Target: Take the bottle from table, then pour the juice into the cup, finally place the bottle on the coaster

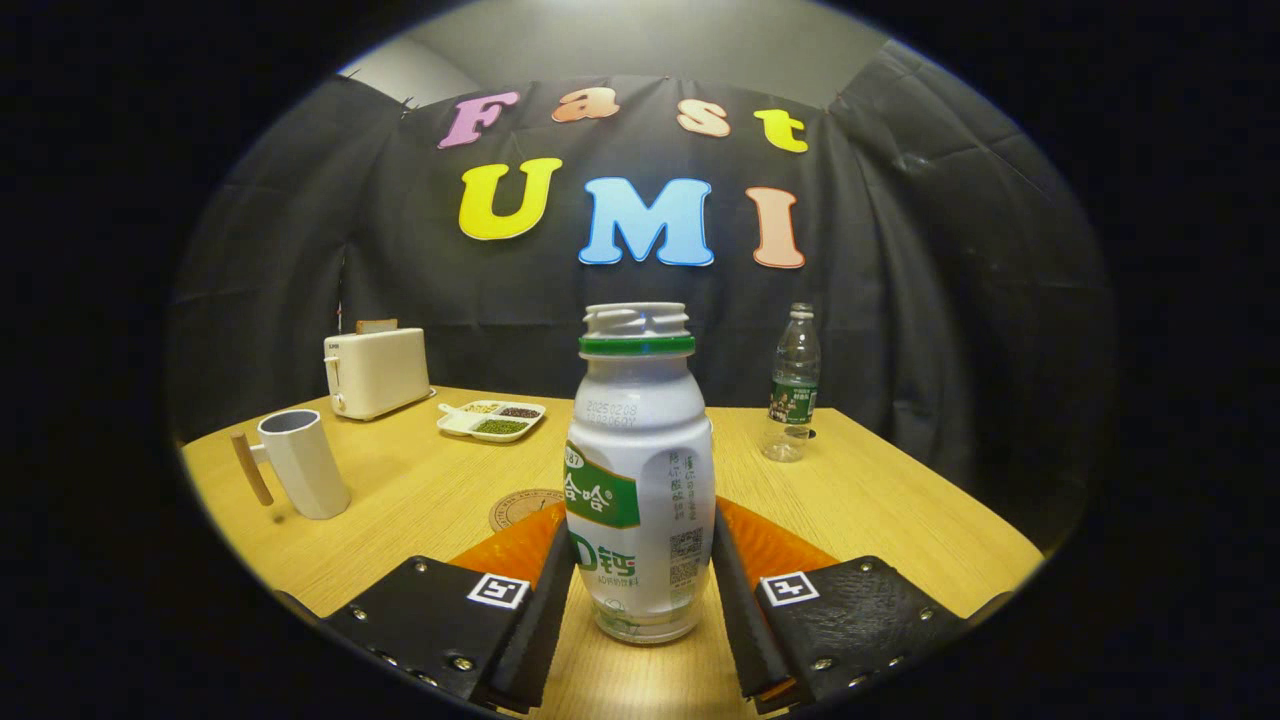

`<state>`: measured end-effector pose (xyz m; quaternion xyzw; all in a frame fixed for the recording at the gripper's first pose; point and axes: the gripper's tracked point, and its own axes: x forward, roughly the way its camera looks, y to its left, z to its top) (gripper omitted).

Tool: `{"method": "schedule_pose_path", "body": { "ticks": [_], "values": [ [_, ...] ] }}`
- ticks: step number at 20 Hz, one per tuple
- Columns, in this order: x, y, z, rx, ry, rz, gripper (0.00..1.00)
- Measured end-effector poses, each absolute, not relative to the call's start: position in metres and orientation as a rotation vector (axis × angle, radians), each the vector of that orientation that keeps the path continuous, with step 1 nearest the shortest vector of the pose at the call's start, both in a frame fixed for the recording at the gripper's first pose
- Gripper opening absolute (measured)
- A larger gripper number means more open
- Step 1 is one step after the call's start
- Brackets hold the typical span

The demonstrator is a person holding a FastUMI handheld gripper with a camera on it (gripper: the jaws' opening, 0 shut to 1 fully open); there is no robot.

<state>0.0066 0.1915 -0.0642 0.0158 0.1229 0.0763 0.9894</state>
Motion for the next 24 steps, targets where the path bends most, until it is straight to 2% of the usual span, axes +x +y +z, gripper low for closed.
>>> {"method": "schedule_pose_path", "body": {
  "ticks": [10, 24],
  "values": [
    [0.027, 0.25, -0.018, -0.201, 0.196, 0.208, 0.69],
    [0.036, 0.323, -0.008, -0.595, 0.171, 0.279, 0.7]
  ]
}}
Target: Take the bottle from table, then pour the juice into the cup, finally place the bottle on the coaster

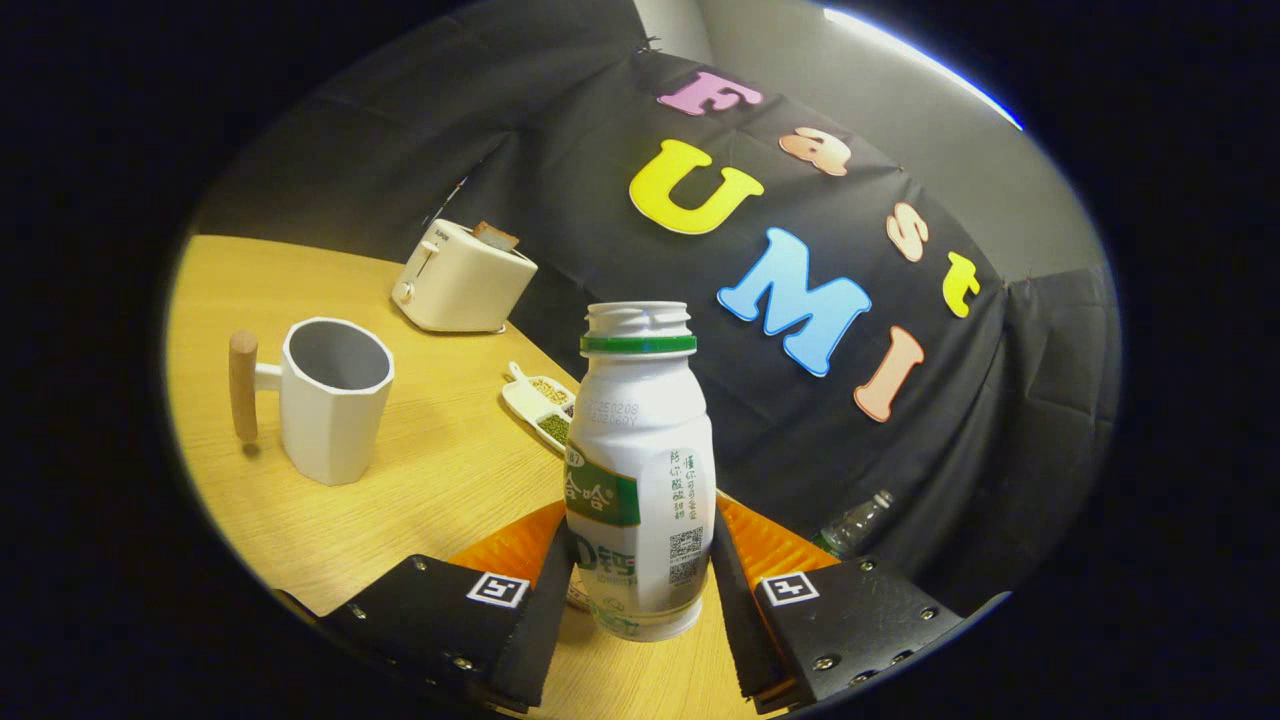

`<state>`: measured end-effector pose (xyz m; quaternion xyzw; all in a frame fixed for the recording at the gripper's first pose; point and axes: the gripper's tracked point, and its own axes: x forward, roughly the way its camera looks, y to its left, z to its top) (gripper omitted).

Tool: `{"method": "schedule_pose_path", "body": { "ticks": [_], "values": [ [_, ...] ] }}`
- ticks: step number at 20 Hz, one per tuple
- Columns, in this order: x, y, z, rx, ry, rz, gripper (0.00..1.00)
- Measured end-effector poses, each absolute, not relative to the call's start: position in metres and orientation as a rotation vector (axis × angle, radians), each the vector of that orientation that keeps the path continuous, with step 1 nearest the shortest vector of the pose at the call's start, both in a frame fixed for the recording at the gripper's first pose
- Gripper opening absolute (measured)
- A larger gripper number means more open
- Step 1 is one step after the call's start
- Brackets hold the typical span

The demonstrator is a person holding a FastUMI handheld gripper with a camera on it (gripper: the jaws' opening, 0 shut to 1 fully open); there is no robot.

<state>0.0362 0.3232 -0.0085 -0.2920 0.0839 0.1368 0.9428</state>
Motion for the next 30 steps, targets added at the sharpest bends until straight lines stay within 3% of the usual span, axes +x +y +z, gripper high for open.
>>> {"method": "schedule_pose_path", "body": {
  "ticks": [14, 30],
  "values": [
    [0.032, 0.378, -0.003, -0.953, 0.088, 0.307, 0.7],
    [0.035, 0.388, 0.002, -1.262, -0.026, 0.243, 0.69]
  ]
}}
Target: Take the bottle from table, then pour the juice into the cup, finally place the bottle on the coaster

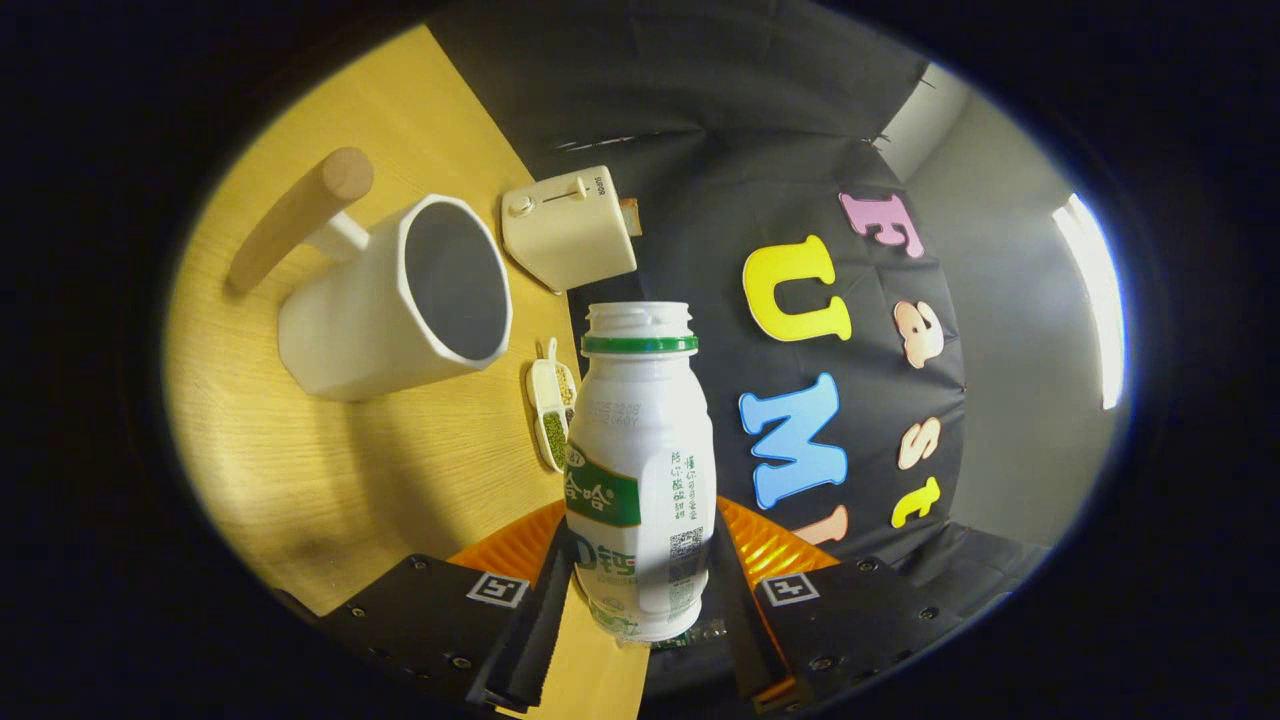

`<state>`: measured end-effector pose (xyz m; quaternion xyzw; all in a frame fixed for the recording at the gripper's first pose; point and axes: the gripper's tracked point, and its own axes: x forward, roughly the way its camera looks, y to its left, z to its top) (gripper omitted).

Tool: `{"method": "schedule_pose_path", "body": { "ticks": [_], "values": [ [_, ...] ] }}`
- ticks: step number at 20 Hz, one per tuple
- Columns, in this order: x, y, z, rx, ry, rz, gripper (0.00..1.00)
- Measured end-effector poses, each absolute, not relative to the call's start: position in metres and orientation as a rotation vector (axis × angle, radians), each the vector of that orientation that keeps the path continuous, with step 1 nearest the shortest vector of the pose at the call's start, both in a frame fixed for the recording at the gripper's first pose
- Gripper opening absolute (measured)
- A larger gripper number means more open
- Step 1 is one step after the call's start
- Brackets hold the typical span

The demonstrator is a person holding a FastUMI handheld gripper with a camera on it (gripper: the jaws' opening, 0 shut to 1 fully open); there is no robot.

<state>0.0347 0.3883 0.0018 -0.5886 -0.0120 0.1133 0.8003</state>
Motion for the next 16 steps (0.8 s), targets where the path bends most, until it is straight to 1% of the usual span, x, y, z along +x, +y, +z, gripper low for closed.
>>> {"method": "schedule_pose_path", "body": {
  "ticks": [16],
  "values": [
    [0.0373, 0.3903, 0.0064, -1.424, -0.117, 0.184, 0.69]
  ]
}}
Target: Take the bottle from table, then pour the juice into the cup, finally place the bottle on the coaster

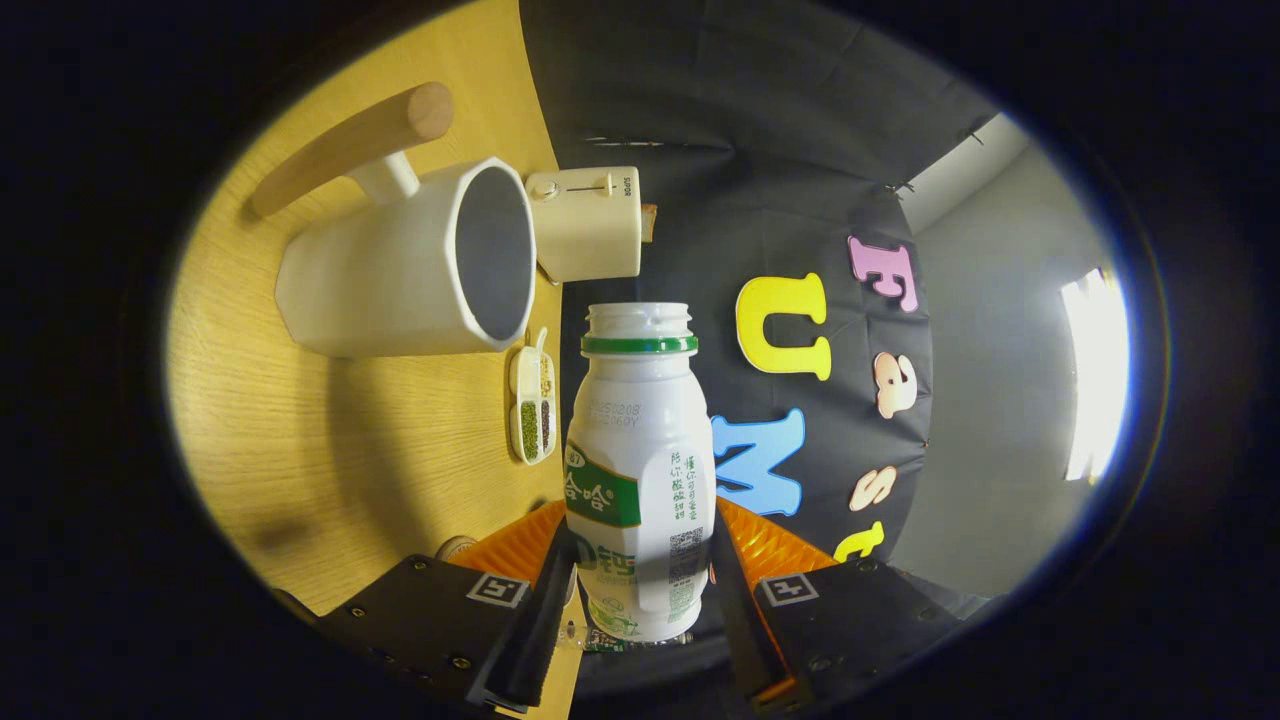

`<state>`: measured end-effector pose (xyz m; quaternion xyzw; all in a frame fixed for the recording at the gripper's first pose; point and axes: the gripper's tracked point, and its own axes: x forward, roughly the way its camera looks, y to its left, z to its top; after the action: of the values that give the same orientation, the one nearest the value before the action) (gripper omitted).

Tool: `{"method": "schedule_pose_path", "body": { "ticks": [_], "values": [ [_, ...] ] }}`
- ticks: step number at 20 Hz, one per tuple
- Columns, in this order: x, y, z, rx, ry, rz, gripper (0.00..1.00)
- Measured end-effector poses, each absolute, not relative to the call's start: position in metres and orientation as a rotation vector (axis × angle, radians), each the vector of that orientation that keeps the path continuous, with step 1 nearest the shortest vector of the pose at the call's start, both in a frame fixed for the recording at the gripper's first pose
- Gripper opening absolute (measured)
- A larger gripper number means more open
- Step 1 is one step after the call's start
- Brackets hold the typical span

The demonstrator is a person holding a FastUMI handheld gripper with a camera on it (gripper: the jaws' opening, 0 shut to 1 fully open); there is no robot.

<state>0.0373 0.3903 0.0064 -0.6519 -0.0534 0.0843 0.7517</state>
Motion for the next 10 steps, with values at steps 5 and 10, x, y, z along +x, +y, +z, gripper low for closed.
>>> {"method": "schedule_pose_path", "body": {
  "ticks": [5, 10],
  "values": [
    [0.0375, 0.3903, 0.0063, -1.461, -0.133, 0.175, 0.69],
    [0.0382, 0.3918, 0.0086, -1.509, -0.158, 0.161, 0.69]
  ]
}}
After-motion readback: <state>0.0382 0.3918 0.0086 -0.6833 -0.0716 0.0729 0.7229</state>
